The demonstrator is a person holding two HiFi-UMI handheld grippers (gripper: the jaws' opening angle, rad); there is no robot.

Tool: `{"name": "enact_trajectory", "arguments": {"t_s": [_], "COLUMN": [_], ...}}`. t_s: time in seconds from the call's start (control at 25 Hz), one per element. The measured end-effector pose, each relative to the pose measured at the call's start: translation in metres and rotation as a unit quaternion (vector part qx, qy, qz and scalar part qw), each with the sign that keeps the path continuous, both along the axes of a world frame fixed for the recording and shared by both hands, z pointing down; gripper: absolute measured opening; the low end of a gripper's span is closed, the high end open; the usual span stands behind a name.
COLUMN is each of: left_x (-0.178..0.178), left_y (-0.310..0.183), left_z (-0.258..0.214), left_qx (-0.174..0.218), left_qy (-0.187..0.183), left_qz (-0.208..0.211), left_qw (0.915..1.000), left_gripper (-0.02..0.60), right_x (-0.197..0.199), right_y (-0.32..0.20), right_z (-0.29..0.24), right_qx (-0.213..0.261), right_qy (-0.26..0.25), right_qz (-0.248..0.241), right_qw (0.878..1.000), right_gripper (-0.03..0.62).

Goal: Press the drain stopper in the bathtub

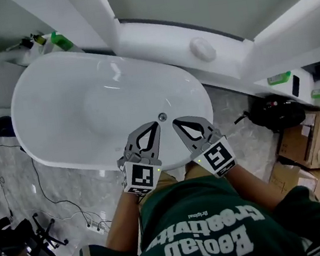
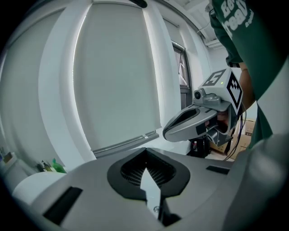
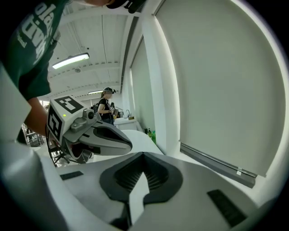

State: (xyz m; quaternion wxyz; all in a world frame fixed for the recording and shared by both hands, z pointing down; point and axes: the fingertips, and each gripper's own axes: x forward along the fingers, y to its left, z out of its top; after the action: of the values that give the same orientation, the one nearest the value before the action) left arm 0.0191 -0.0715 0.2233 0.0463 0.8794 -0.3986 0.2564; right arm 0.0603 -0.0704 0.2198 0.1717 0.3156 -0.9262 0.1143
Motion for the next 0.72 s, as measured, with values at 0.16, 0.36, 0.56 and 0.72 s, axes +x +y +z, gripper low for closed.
{"name": "enact_trajectory", "arguments": {"t_s": [0.16,0.36,0.56,0.72], "left_x": [0.005,0.025,0.047,0.051], "left_y": [-0.004,-0.008,-0.009,-0.015], "left_z": [-0.04,-0.075,-0.094,-0.098], "left_qx": [0.029,0.055,0.075,0.079], "left_qy": [0.032,0.058,0.074,0.067], "left_qz": [-0.036,-0.051,-0.034,-0.033], "left_qw": [0.9984,0.9954,0.9939,0.994], "left_gripper": [0.003,0.003,0.003,0.003], "right_x": [0.011,0.02,0.019,0.014], "right_y": [0.0,-0.004,-0.005,-0.007], "right_z": [-0.034,-0.078,-0.099,-0.106], "right_qx": [0.012,0.047,0.07,0.082], "right_qy": [-0.033,-0.068,-0.065,-0.074], "right_qz": [-0.011,-0.019,-0.043,-0.054], "right_qw": [0.999,0.996,0.994,0.992], "right_gripper": [0.011,0.011,0.011,0.01]}}
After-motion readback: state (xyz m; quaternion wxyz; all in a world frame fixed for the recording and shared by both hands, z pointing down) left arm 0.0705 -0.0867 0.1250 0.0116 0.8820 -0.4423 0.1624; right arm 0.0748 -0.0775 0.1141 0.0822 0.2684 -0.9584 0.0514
